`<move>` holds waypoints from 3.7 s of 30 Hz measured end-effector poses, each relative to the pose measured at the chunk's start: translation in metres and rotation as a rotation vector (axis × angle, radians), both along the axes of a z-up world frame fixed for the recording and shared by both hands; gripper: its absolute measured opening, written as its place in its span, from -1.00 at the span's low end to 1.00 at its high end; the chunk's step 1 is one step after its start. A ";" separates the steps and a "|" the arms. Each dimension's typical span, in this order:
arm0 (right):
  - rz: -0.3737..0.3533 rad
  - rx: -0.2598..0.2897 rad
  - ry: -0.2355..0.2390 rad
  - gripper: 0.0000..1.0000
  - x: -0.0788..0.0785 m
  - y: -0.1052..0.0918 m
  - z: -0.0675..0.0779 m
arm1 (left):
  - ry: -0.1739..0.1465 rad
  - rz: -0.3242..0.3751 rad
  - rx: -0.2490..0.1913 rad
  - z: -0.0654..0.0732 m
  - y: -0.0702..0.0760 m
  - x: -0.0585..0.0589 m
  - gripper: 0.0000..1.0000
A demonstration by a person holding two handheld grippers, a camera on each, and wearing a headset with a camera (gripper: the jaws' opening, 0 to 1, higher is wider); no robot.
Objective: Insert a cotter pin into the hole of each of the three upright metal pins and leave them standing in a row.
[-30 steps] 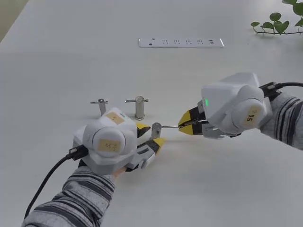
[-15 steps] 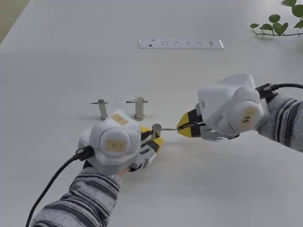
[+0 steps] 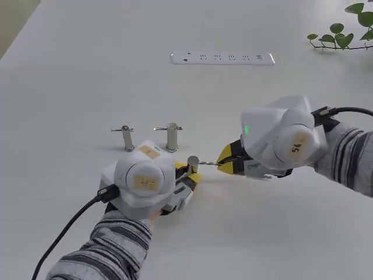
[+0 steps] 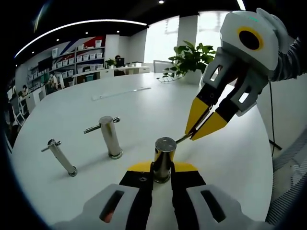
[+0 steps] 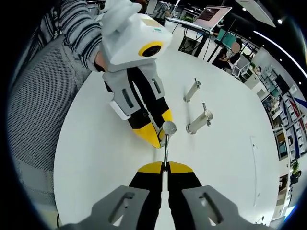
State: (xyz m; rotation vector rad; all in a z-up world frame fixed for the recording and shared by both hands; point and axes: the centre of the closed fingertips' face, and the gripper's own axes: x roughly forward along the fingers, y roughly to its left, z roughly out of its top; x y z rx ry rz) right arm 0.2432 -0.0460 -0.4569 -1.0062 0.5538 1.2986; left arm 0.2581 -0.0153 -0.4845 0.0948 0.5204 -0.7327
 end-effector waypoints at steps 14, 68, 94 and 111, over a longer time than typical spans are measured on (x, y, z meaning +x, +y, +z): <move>0.011 0.021 -0.006 -1.00 -0.001 0.005 0.004 | -0.007 0.024 -0.005 -0.001 0.000 0.001 -0.81; -0.083 0.091 0.001 -1.00 0.001 0.015 0.009 | 0.033 0.193 -0.082 -0.006 0.000 0.002 -0.78; -0.104 0.100 0.030 -0.90 0.001 0.023 0.006 | 0.030 0.177 -0.046 -0.010 0.001 0.000 -0.77; -0.199 0.191 0.170 -0.72 0.002 0.047 0.009 | 0.001 0.064 -0.017 0.005 0.010 -0.014 -0.11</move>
